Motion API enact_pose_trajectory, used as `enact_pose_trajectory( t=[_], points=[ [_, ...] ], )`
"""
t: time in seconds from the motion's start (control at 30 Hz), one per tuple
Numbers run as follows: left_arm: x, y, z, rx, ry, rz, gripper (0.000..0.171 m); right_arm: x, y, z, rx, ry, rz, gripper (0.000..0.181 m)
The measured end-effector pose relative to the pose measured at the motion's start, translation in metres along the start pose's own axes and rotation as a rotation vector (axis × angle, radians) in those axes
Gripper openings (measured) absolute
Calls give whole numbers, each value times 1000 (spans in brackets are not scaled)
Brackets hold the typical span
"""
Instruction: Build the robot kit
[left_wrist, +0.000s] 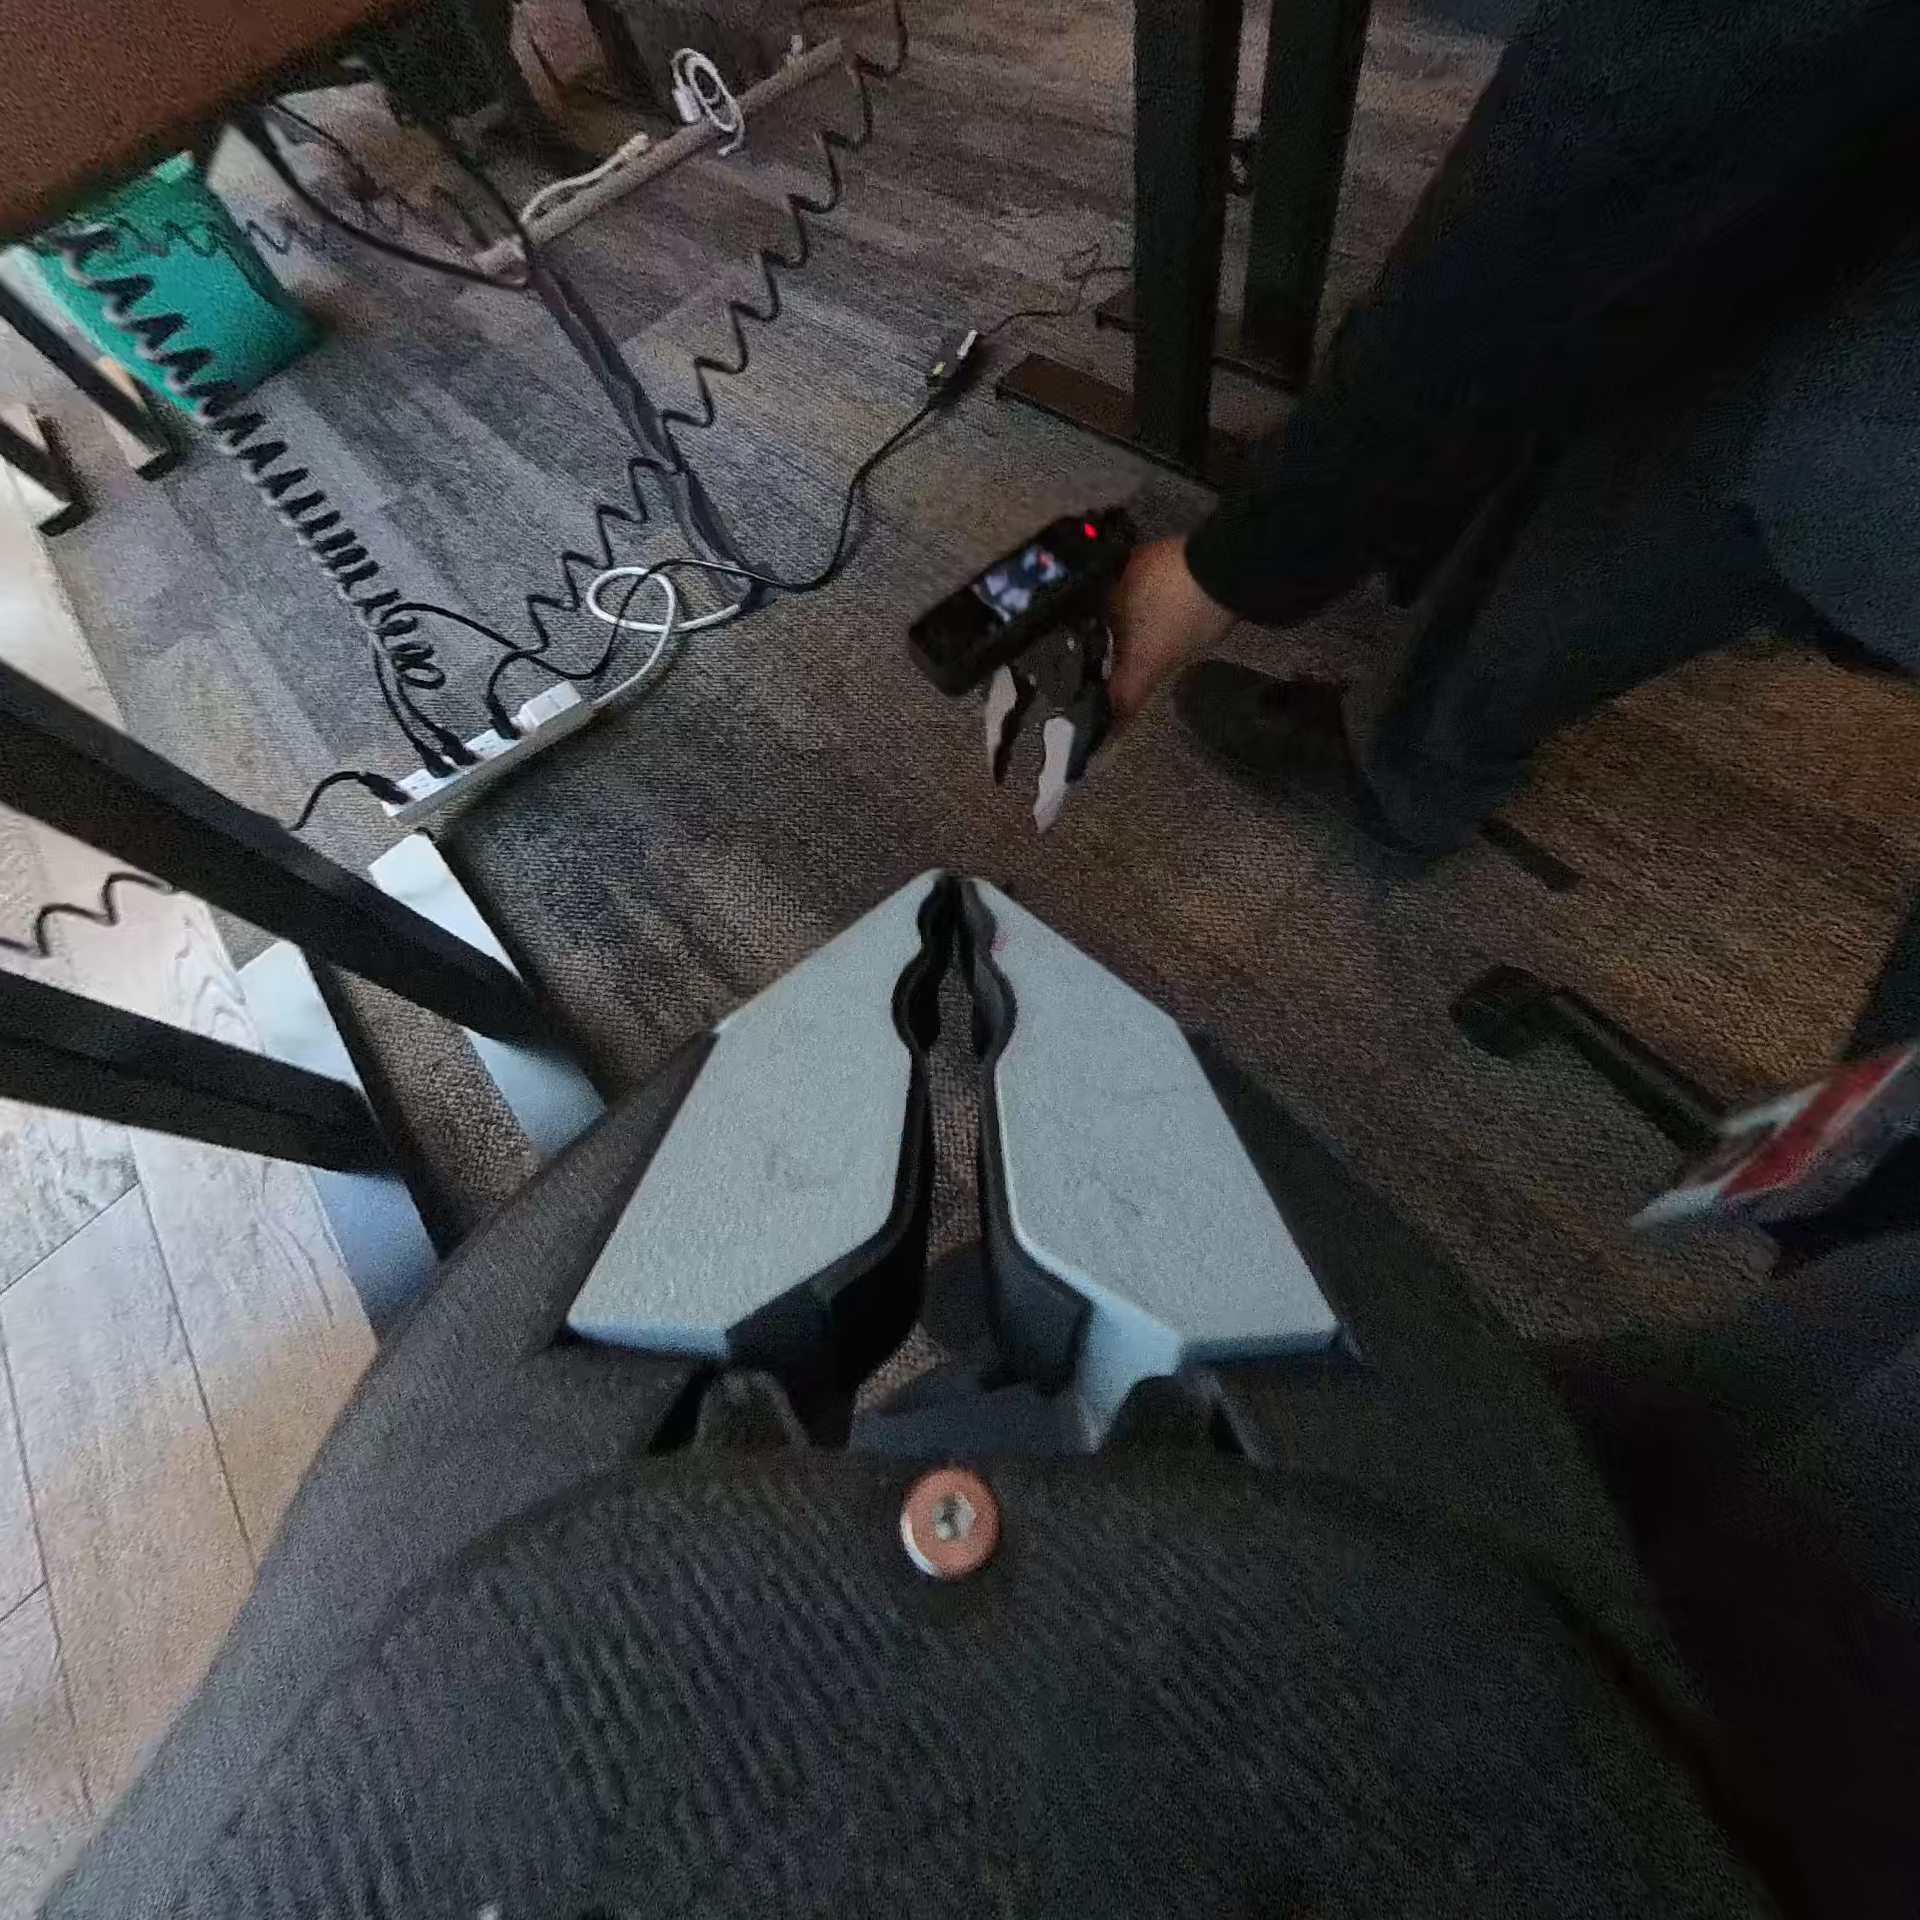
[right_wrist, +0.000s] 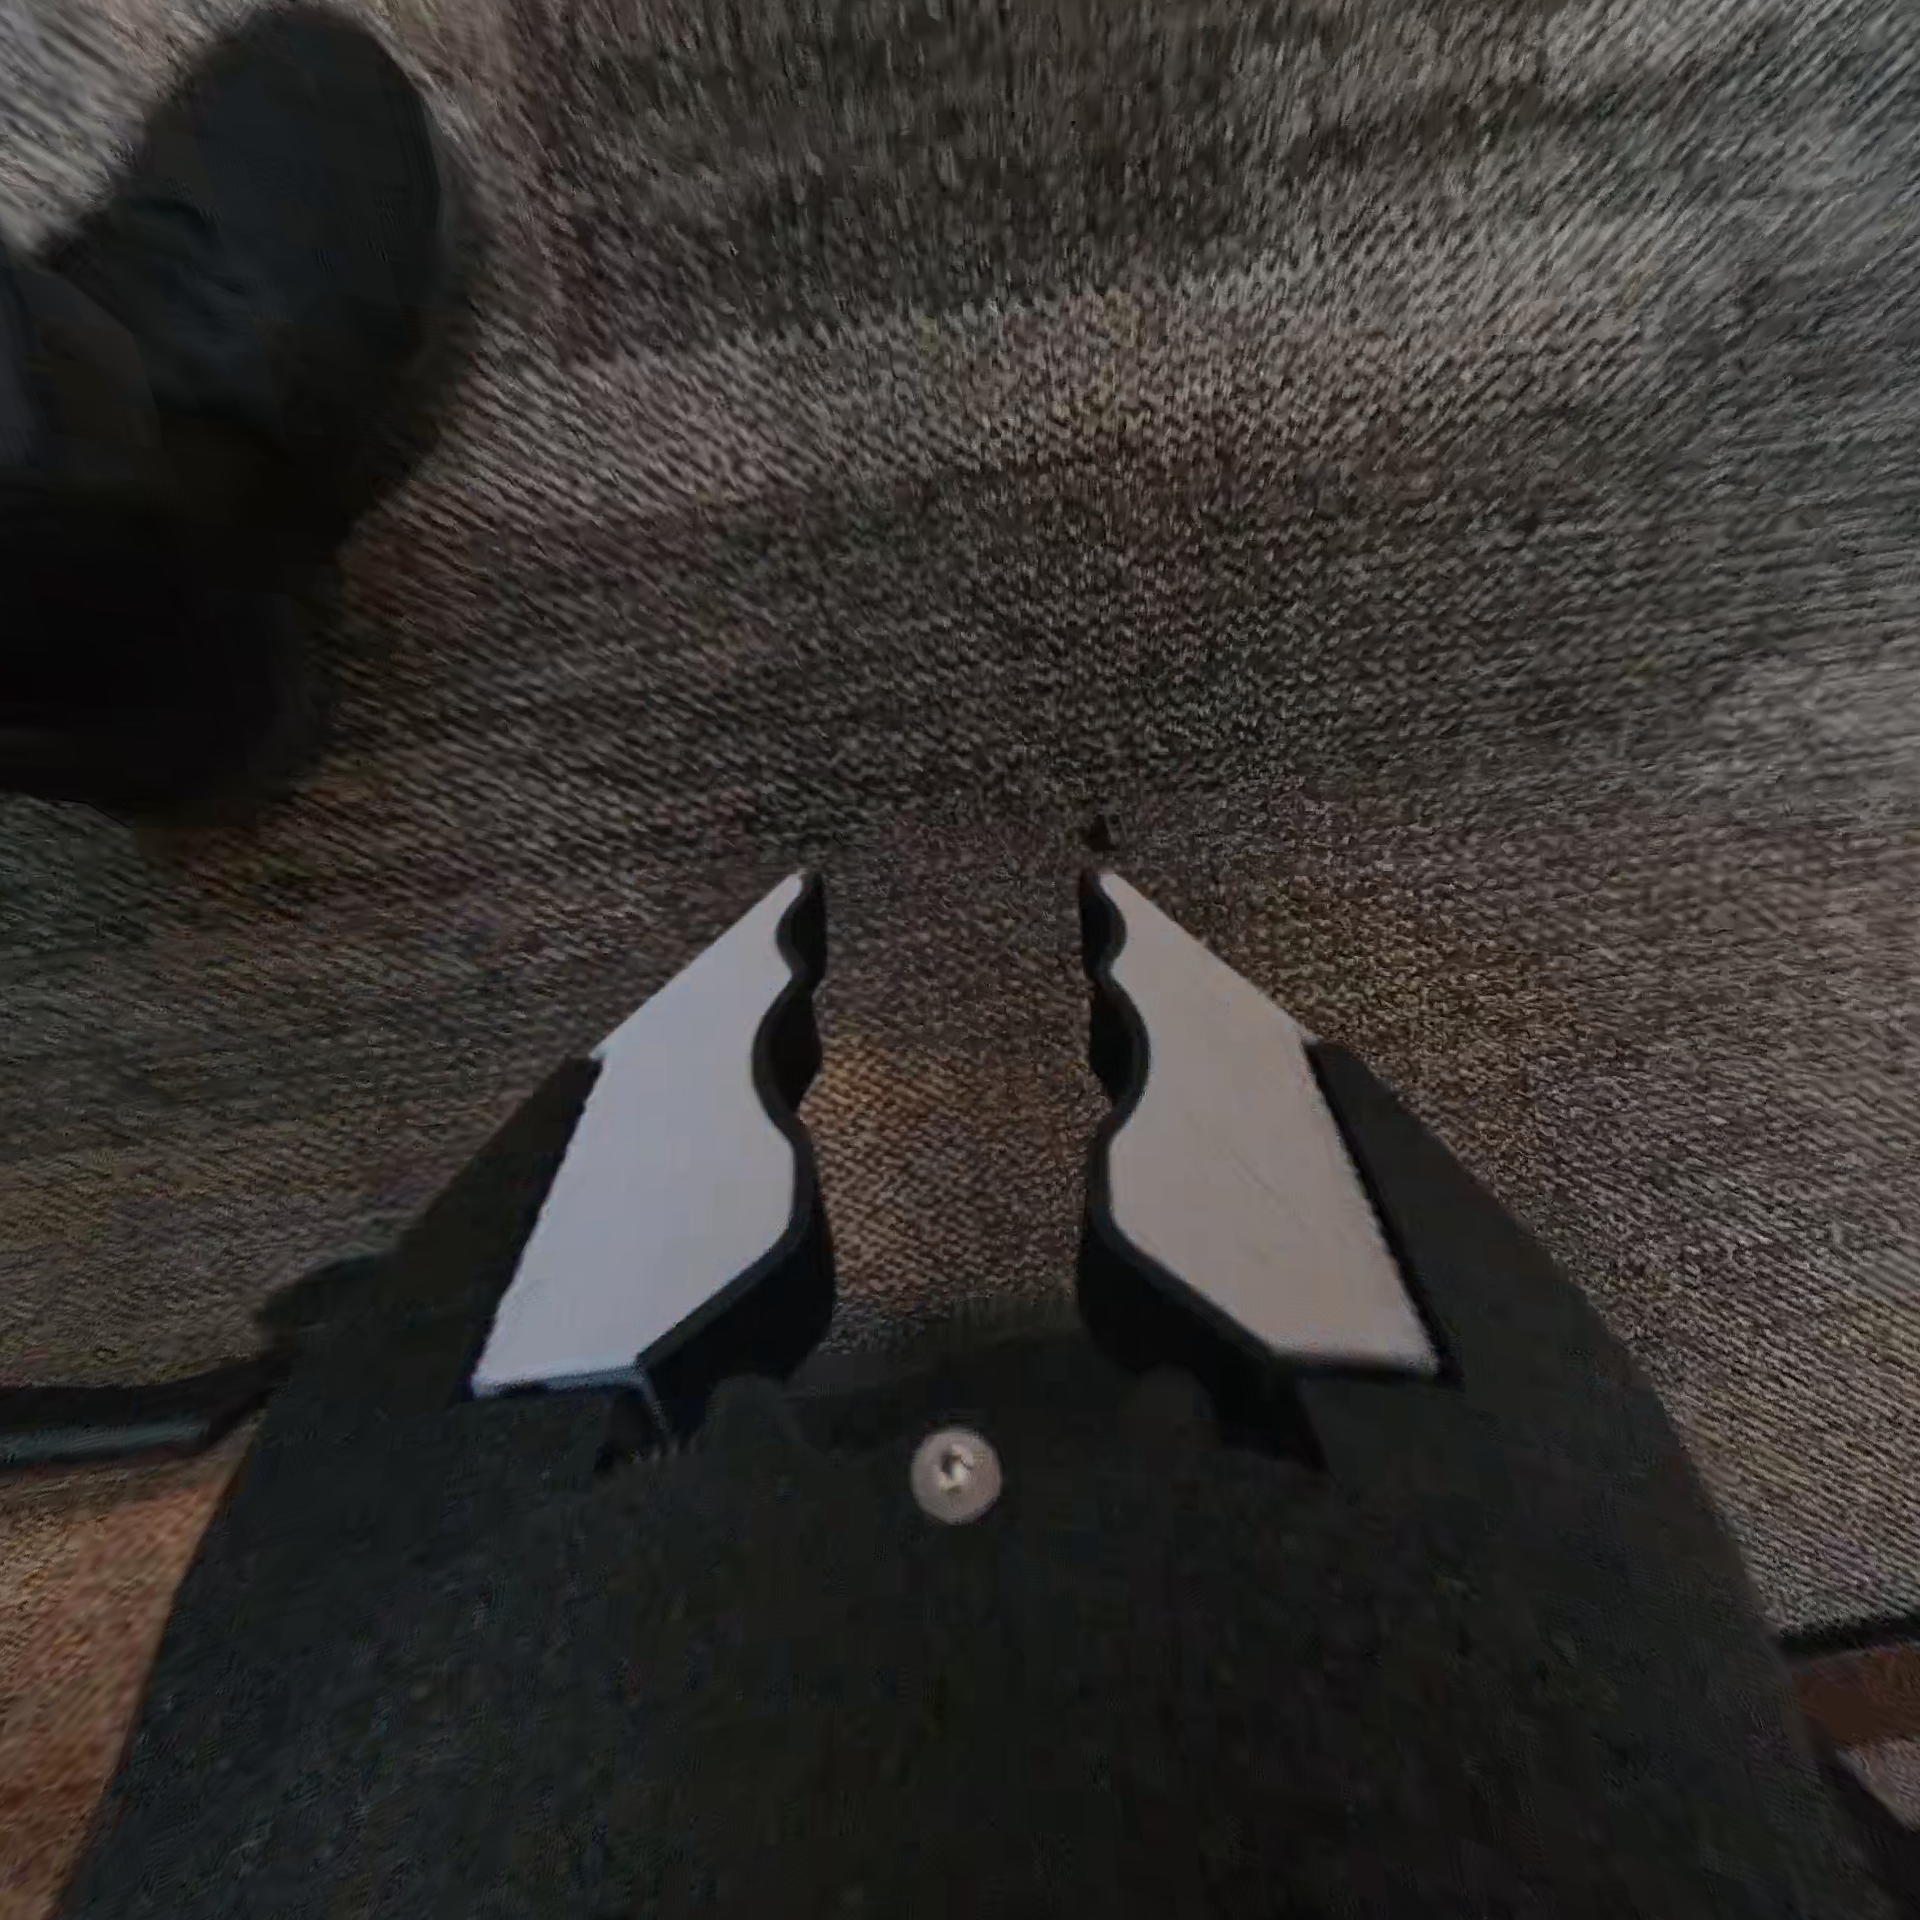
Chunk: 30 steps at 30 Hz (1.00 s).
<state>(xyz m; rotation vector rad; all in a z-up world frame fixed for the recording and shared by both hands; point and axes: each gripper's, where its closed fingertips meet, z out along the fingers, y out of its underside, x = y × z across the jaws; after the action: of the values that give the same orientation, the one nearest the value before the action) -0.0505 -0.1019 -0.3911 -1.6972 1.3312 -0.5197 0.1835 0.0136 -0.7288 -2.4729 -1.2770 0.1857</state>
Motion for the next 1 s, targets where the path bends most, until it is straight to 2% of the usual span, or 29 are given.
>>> enact_pose_trajectory(
  t=[0.1,0.17,0.3,0.4,0.5,0.53,0.57,0.7,0.87,0.93,1.0],
  points=[
    [-25,4,-17,86,-58,-64,0,25,47,89,-160,-15,-57,44],
    [-41,7,-22,123,-64,-134,0,45,71,127,-239,30,-83,43],
    [-61,28,-11,48,-8,-246,0,68,69,171,-195,15,-36,34],
    [-75,30,-7,49,-18,-275,0,71,79,195,-244,-42,-56,28],
    [-81,30,-1,37,-20,-283,0,72,96,208,-307,-80,-44,18],
    [-82,32,1,26,-21,-285,0,73,94,211,-286,-84,-25,9],
    [-82,33,2,17,-21,-287,0,70,90,213,-257,-110,3,7],
    [-81,39,7,-30,-22,-291,0,65,90,221,-245,-138,-13,9],
    [-77,42,11,-63,-8,-299,0,65,92,220,-224,-153,66,8],
    [-77,38,15,-64,-8,-267,0,57,94,214,-254,-172,112,7],
    [-84,32,19,-49,-21,-253,0,42,81,193,-227,-185,119,7]
  ],
)
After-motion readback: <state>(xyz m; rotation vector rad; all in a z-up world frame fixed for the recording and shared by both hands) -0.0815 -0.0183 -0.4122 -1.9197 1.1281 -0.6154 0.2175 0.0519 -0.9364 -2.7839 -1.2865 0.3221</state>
